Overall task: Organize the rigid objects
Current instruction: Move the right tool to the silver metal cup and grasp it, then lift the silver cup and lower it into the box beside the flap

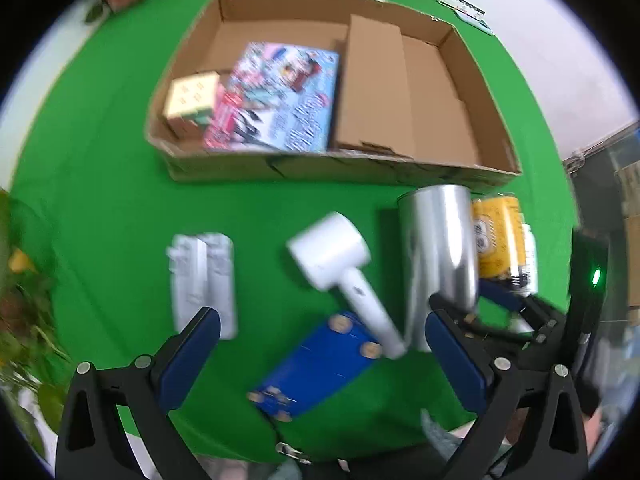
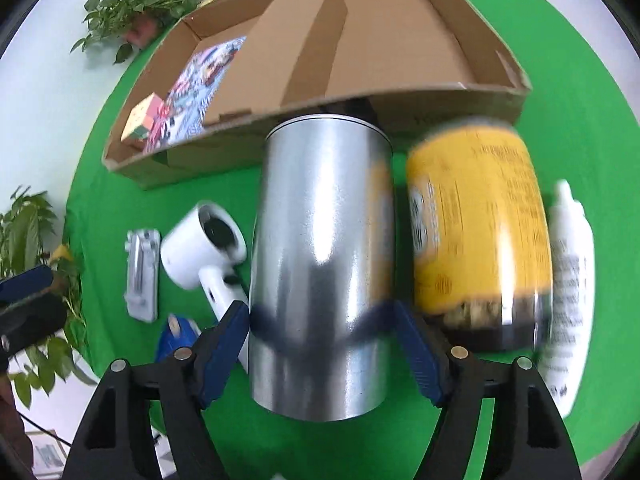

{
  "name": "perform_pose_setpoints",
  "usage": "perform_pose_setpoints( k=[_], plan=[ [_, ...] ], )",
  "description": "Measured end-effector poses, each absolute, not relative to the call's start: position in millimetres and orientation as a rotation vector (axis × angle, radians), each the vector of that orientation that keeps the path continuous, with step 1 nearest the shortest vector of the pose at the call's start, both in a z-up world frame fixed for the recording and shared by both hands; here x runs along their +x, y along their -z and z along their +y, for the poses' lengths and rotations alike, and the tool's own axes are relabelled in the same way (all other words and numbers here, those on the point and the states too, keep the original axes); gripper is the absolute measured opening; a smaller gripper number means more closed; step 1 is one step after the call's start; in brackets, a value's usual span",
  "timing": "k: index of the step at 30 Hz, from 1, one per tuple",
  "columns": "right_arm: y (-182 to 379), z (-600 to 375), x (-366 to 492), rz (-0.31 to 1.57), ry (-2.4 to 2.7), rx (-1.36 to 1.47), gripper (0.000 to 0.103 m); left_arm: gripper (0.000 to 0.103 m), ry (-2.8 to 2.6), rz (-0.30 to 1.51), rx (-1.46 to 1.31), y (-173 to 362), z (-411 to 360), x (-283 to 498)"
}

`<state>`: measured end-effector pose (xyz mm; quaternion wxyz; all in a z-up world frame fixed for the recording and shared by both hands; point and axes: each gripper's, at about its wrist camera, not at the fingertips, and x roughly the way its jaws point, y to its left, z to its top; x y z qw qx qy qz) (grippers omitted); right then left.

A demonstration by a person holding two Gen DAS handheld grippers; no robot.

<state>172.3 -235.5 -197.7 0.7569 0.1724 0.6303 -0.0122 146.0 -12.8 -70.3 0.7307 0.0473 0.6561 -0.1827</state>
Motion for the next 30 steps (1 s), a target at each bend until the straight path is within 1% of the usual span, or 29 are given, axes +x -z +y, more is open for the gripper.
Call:
perform_pose_setpoints(
  k=[3,7,8,9,10,11,13,16,18,19,20,21,22,23,24,27,30],
  plan=[
    [197.0,-240.8,147.9,1.387,-0.012,0.369,0.072,0.102,0.523,1.488,-0.042,74.4,-26.6,141.1],
    [192.1,-252.8,111.6,1.369,-0.029,0.342,0.072,0.102,0.651,1.513,-0.099,82.3,-56.9,138.1],
    [190.8,-255.2,104.2,1.361,-0.049,0.349,0.076,0.102,0.678,1.532,-0.101,89.4,-67.0,137.9],
    [190.1,-257.2,99.3,1.354,-0.061,0.362,0.089,0.102,0.693,1.549,-0.105,95.8,-74.0,138.3],
    [188.8,-260.6,93.7,1.341,-0.067,0.379,0.097,0.102,0.703,1.576,-0.110,104.7,-81.6,139.1],
    [187.4,-265.2,87.5,1.325,-0.060,0.396,0.103,0.102,0.715,1.609,-0.117,115.6,-89.7,140.1],
    [186.9,-274.1,78.1,1.299,-0.051,0.441,0.103,0.102,0.746,1.653,-0.134,133.4,-102.3,142.9],
    [196.6,-277.5,72.9,1.320,-0.051,0.468,0.102,0.102,0.759,1.711,-0.125,155.1,-117.9,146.1],
    [200.7,-273.6,74.0,1.333,-0.067,0.462,0.102,0.098,0.757,1.766,-0.117,170.7,-127.3,147.3],
    [201.7,-271.4,76.6,1.338,-0.070,0.455,0.102,0.094,0.756,1.786,-0.113,175.7,-130.5,146.9],
    [202.9,-269.8,79.2,1.351,-0.066,0.447,0.100,0.092,0.739,1.795,-0.090,179.9,-133.3,146.0],
    [204.9,-269.4,82.8,1.376,-0.049,0.435,0.096,0.086,0.724,1.796,-0.069,181.6,-134.8,145.3],
    [207.1,-268.4,86.9,1.392,-0.042,0.441,0.093,0.083,0.720,1.807,-0.049,185.9,-136.2,143.9],
    [208.5,-268.4,89.4,1.400,-0.051,0.461,0.084,0.083,0.731,1.808,-0.066,187.4,-135.6,144.0],
    [209.7,-266.9,92.3,1.411,-0.072,0.473,0.081,0.083,0.744,1.812,-0.076,188.6,-134.7,144.8],
    [209.1,-262.7,99.2,1.454,-0.064,0.452,0.080,0.082,0.764,1.823,-0.087,191.8,-132.7,148.2],
    [206.8,-258.2,106.0,1.478,-0.057,0.447,0.080,0.082,0.777,1.795,-0.104,185.8,-125.0,154.7]
  ],
)
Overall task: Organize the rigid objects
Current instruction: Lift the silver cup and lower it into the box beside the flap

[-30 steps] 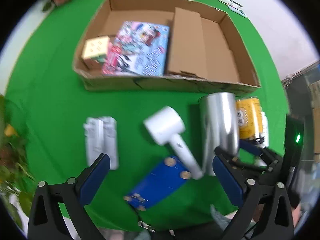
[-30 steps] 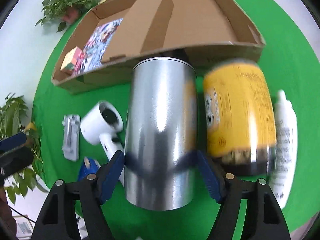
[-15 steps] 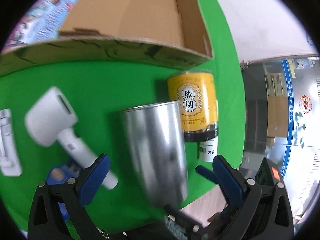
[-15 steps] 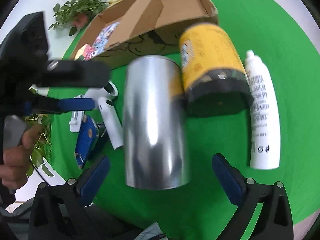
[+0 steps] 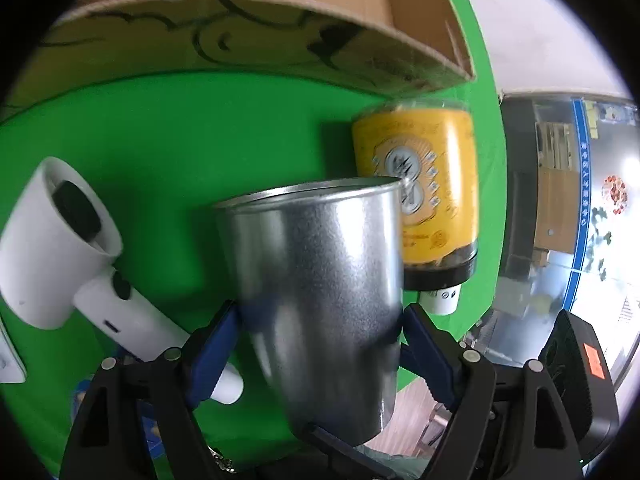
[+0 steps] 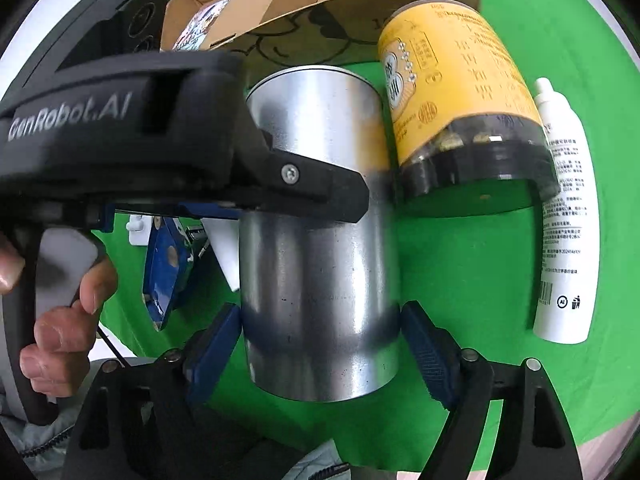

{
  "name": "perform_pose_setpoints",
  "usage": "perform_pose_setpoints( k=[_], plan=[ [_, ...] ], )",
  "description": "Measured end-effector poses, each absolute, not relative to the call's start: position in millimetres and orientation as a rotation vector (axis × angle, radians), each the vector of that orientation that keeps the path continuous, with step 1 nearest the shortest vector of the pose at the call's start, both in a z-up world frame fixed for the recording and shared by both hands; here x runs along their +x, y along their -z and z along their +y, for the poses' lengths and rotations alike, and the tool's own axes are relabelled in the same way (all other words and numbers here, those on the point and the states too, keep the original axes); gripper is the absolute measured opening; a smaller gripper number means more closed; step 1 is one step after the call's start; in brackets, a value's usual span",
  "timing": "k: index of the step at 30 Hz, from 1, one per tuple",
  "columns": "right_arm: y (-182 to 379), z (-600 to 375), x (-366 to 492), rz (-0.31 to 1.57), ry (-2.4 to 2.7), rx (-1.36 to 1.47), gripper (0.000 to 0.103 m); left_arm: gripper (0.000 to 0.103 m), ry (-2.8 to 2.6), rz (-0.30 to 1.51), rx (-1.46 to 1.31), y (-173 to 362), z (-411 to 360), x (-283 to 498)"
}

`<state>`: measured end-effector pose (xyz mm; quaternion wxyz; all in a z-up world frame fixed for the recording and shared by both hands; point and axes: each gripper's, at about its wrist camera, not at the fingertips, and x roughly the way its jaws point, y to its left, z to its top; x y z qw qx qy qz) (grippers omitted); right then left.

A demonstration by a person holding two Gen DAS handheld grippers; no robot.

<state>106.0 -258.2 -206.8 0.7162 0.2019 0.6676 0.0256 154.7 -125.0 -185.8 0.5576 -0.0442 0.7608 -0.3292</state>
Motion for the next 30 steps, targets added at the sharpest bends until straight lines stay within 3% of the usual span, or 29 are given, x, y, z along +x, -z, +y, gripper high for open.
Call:
perform_pose_setpoints(
  k=[7,16,22,30],
  plan=[
    [155.2,-240.8,126.6,1.339,-0.060,0.368,0.080,0.081,0.850,1.526,-0.061,105.3,-108.6,166.6],
    [58.1,-220.5,158.4,0.992,-0.068,0.216,0.080,0.081,0.886,1.173,-0.108,2.2,-85.2,189.6],
    [30.4,-231.9,189.9,0.911,-0.063,0.216,0.080,0.081,0.890,1.126,-0.088,-17.2,-95.5,216.2],
    [47.7,-276.2,234.0,0.972,-0.015,0.278,0.080,0.080,0.904,1.229,-0.077,12.1,-136.9,255.8]
  ],
)
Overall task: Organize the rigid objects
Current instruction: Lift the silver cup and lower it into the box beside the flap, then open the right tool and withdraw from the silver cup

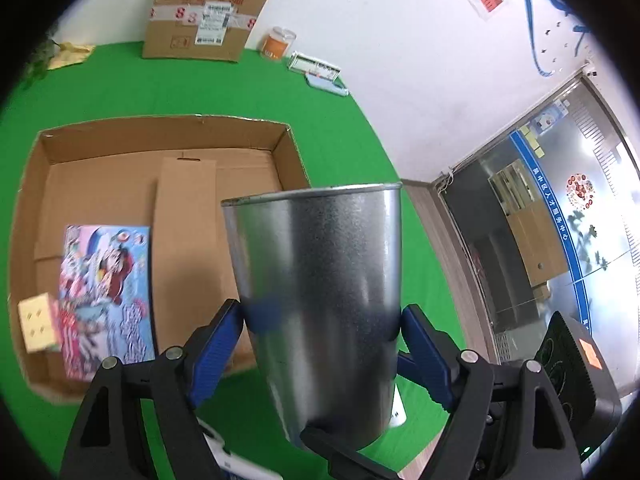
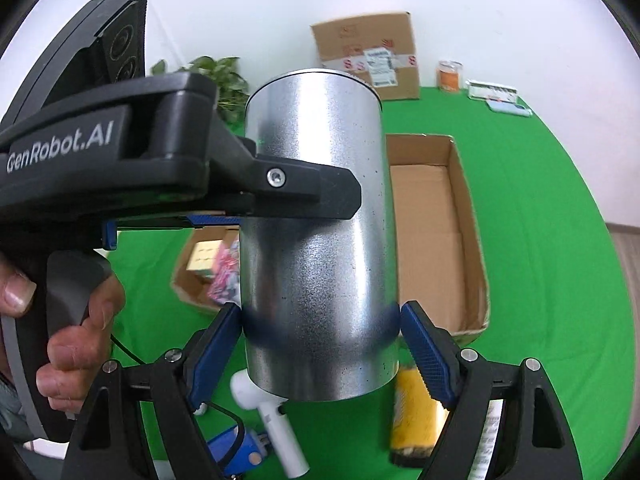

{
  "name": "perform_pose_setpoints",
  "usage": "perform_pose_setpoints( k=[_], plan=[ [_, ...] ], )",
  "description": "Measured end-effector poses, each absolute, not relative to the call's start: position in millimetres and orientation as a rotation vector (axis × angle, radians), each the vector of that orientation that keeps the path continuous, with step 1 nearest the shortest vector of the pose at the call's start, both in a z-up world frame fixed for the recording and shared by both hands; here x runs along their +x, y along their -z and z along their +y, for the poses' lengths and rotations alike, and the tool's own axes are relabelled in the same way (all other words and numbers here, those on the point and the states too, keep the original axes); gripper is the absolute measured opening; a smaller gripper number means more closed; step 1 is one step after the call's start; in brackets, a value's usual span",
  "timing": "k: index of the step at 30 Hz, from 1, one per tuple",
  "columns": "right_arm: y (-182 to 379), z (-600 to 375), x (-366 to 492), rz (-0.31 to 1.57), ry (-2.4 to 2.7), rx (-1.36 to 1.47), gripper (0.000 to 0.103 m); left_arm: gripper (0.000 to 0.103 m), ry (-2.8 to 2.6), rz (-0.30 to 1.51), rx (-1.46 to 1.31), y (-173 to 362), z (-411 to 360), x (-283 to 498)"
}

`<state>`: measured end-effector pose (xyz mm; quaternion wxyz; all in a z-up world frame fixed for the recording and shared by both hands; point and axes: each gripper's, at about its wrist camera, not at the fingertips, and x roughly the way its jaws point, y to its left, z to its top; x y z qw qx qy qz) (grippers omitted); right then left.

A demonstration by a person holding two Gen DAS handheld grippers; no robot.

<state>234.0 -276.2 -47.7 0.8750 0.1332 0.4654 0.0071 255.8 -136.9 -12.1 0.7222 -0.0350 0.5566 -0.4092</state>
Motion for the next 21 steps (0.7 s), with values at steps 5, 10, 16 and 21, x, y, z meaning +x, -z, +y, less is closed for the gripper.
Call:
perform_pose_setpoints(
  k=[5,10,16,21],
  plan=[
    [69.1,-313.9,284.7,1.024,0.014,0.344,0.080,0.080,0.906,1.296,-0.082,35.8,-165.9,294.8],
    [107.9,-341.1,321.0,1.118,0.009,0.404,0.080,0.081,0.886,1.421,-0.038,77.0,-188.6,316.3],
    [161.1,-346.8,333.7,1.294,0.019,0.482,0.080,0.079,0.787,1.624,-0.062,138.5,-188.5,311.7],
    [171.3,-356.9,338.3,1.321,0.027,0.530,0.079,0.078,0.775,1.649,-0.062,133.6,-160.8,295.8]
  ],
)
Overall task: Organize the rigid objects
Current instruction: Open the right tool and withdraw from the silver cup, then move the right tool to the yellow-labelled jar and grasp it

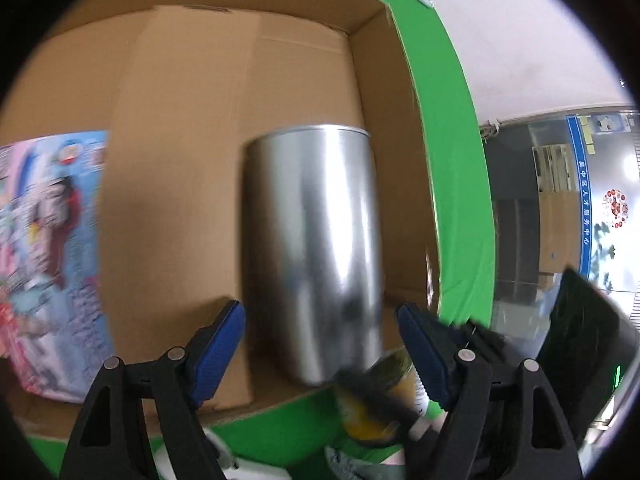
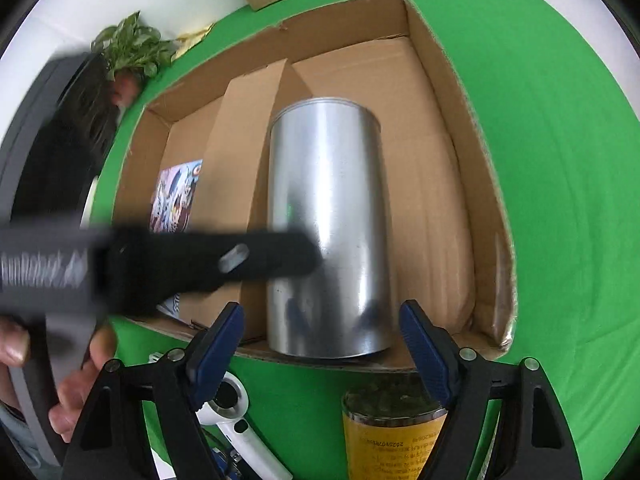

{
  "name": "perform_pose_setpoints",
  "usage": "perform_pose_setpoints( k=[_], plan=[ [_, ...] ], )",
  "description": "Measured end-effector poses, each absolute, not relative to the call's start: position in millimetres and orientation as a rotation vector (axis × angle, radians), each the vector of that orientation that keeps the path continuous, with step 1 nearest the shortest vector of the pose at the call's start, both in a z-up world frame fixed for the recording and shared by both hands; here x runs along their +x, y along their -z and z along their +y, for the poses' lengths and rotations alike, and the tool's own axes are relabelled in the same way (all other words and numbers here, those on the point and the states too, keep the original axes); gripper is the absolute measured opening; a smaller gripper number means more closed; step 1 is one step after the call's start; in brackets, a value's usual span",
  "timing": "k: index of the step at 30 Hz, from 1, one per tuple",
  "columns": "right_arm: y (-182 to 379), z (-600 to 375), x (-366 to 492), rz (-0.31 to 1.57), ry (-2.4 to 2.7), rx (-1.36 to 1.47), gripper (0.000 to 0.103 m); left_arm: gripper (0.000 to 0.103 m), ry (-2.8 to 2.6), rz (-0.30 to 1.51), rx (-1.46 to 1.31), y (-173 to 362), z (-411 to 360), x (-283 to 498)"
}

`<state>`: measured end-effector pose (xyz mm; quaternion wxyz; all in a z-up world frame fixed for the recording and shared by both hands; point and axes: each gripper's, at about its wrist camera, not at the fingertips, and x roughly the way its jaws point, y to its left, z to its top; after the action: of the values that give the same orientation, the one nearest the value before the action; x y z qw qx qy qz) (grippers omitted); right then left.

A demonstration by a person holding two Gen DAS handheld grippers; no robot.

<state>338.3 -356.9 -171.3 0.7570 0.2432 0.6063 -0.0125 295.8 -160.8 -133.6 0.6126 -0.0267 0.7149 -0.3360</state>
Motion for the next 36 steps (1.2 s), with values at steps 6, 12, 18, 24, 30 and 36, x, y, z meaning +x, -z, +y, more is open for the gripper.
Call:
perform_pose_setpoints(
  k=[6,12,18,24,30,36],
  plan=[
    [187.9,-361.5,353.2,1.327,-0.044,0.562,0.072,0.078,0.719,1.574,-0.146,102.7,-99.1,286.4],
    [200.3,-334.8,352.3,1.379,-0.086,0.498,0.070,0.078,0.634,1.514,-0.136,77.1,-54.9,274.8],
    [138.5,-325.9,325.3,1.173,-0.045,0.404,0.102,0.080,0.415,1.238,0.039,34.3,-24.8,260.8],
    [87.8,-312.8,278.4,0.991,0.022,0.245,0.103,0.081,0.257,1.099,0.226,20.4,-24.9,248.1],
    [133.7,-315.3,218.4,1.145,0.080,0.304,0.103,0.081,0.333,1.248,0.224,42.7,-37.5,223.0],
    [183.4,-312.6,191.7,1.261,0.095,0.395,0.102,0.081,0.425,1.397,0.195,69.0,-56.2,182.9]
  ],
)
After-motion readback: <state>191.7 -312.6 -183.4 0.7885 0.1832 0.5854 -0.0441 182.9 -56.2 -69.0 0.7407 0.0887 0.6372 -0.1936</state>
